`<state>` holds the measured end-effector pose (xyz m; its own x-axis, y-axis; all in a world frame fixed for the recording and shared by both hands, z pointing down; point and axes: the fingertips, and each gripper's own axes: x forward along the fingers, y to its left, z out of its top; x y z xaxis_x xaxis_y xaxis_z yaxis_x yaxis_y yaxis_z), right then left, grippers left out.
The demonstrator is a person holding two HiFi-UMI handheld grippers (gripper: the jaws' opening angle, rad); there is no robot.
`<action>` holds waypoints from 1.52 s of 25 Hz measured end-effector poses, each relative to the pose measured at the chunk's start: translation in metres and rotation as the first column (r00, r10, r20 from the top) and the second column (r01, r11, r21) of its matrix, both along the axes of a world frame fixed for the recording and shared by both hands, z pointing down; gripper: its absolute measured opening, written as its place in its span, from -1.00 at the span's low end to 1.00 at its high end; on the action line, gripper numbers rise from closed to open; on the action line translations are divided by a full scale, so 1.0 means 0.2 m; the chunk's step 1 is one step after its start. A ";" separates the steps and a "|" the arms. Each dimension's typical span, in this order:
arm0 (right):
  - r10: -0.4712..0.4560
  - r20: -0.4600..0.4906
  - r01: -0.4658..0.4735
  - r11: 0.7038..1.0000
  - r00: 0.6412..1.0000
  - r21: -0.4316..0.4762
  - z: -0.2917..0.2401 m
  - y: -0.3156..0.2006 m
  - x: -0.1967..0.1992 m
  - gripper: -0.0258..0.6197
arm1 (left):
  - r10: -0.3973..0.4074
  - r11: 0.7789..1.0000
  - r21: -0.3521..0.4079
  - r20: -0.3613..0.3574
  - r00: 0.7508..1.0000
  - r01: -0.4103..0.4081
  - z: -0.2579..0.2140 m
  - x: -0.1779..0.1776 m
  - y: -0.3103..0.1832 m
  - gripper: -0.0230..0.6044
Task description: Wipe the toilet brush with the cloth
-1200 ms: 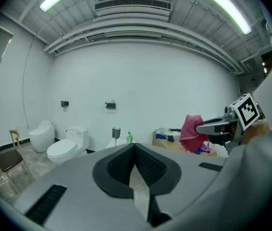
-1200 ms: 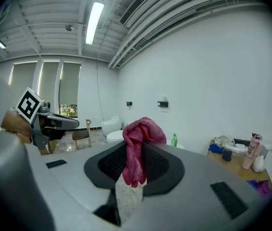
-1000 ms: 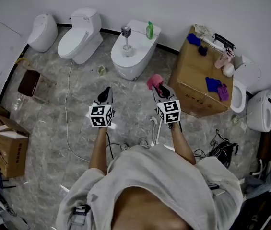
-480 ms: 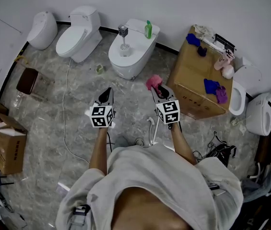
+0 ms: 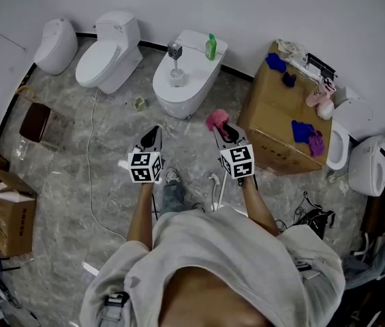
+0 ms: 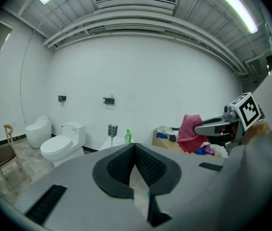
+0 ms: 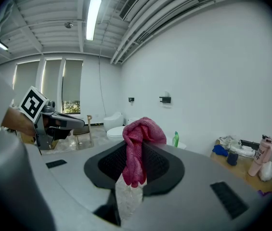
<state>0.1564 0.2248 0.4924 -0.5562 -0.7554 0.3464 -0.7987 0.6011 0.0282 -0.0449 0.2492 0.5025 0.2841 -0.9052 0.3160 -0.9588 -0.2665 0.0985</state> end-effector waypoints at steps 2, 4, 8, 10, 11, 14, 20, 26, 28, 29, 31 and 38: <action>0.010 -0.002 -0.010 1.000 1.000 0.002 0.01 -0.08 -0.03 -0.61 | 0.008 1.000 0.001 -0.004 1.000 -0.008 0.01 -0.03 -0.09 -0.87; 0.020 -0.003 -0.020 1.000 1.000 0.005 0.01 -0.16 -0.07 -0.61 | 0.016 1.000 0.006 -0.009 1.000 -0.016 0.01 -0.07 -0.18 -0.87; 0.040 -0.004 -0.040 0.999 0.999 0.016 -0.04 -0.34 -0.16 -0.61 | 0.034 0.999 0.024 -0.014 0.999 -0.034 -0.04 -0.17 -0.38 -0.87; 0.049 -0.006 -0.048 0.999 0.999 0.022 -0.06 -0.41 -0.22 -0.61 | 0.043 0.999 0.029 -0.015 0.999 -0.043 -0.06 -0.23 -0.46 -0.87; 0.052 -0.007 -0.052 0.998 0.999 0.025 -0.07 -0.45 -0.25 -0.61 | 0.045 0.999 0.031 -0.016 0.999 -0.045 -0.06 -0.26 -0.50 -0.87; 0.057 -0.012 -0.057 0.998 0.998 0.034 -0.09 -0.55 -0.34 -0.61 | 0.049 0.998 0.042 -0.021 0.999 -0.048 -0.08 -0.36 -0.63 -0.87; 0.081 -0.023 -0.080 0.996 0.996 0.042 -0.10 -0.75 -0.47 -0.61 | 0.068 0.997 0.045 -0.033 0.997 -0.067 -0.08 -0.50 -0.83 -0.87; 0.104 -0.027 -0.103 0.994 0.994 0.043 -0.08 -0.89 -0.57 -0.61 | 0.089 0.995 0.039 -0.037 0.995 -0.087 -0.05 -0.61 -0.99 -0.87; 0.109 -0.033 -0.108 0.994 0.994 0.036 -0.06 -0.92 -0.59 -0.61 | 0.096 0.995 0.035 -0.039 0.995 -0.095 -0.04 -0.63 -1.03 -0.87; 0.111 -0.039 -0.110 0.993 0.993 0.032 -0.05 -0.93 -0.60 -0.61 | 0.099 0.995 0.033 -0.040 0.994 -0.098 -0.03 -0.64 -1.04 -0.87; 0.117 -0.044 -0.116 0.993 0.992 0.025 -0.04 -0.95 -0.61 -0.61 | 0.105 0.994 0.026 -0.044 0.994 -0.104 -0.01 -0.65 -1.06 -0.87; 0.123 -0.049 -0.123 0.992 0.991 0.010 -0.01 -1.03 -0.62 -0.61 | 0.119 0.993 0.000 -0.055 0.991 -0.119 0.05 -0.64 -1.13 -0.87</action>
<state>0.0327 0.0187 0.4913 -0.4414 -0.8194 0.3658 -0.8640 0.4982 0.0734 -0.1723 0.0231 0.5124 0.4067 -0.8630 0.2996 -0.9134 -0.3781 0.1509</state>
